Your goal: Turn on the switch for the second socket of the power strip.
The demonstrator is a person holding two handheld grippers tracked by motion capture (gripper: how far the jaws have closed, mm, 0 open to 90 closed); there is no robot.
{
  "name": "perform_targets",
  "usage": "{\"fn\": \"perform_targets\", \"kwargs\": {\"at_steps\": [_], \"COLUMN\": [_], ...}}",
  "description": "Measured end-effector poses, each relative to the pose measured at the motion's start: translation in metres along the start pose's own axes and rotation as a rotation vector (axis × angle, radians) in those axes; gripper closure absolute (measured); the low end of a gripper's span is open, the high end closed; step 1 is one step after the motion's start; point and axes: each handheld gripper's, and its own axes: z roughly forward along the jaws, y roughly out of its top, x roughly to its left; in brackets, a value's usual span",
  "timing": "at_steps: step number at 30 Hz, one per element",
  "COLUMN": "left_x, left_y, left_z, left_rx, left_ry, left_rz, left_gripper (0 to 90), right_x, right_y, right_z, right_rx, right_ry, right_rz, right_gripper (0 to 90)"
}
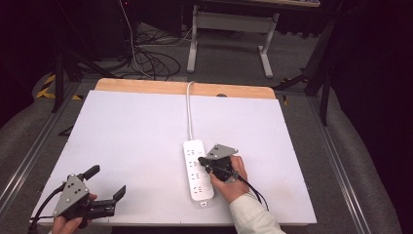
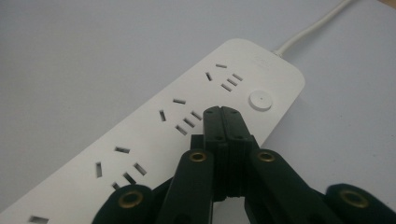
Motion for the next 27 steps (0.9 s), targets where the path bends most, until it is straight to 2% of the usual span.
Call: {"fn": "perform_targets", "kwargs": {"at_steps": [20, 23, 27], "left_x": [0.0001, 0.0004, 0.0008], "left_y": [-0.0001, -0.0001, 0.0001], "left_z": [0.0000, -0.0001, -0.0002], "left_rx": [0.001, 0.000, -0.001], "left_ry": [-0.002, -0.002, -0.002], "left_rz": [0.000, -0.002, 0.000], "left_gripper": [0.5, 0.5, 0.5], "right_x": [0.0002, -0.0009, 0.0021], "right_y": [-0.0027, -0.0025, -0.0035], "right_z": [0.0008, 0.0007, -0.0011], "right_rx": [-0.011, -0.012, -0.025], "right_ry": [-0.002, 0.004, -0.009], "right_rz": [0.025, 0.049, 0.055], "right_gripper": [90.0, 90.0, 90.0]}}
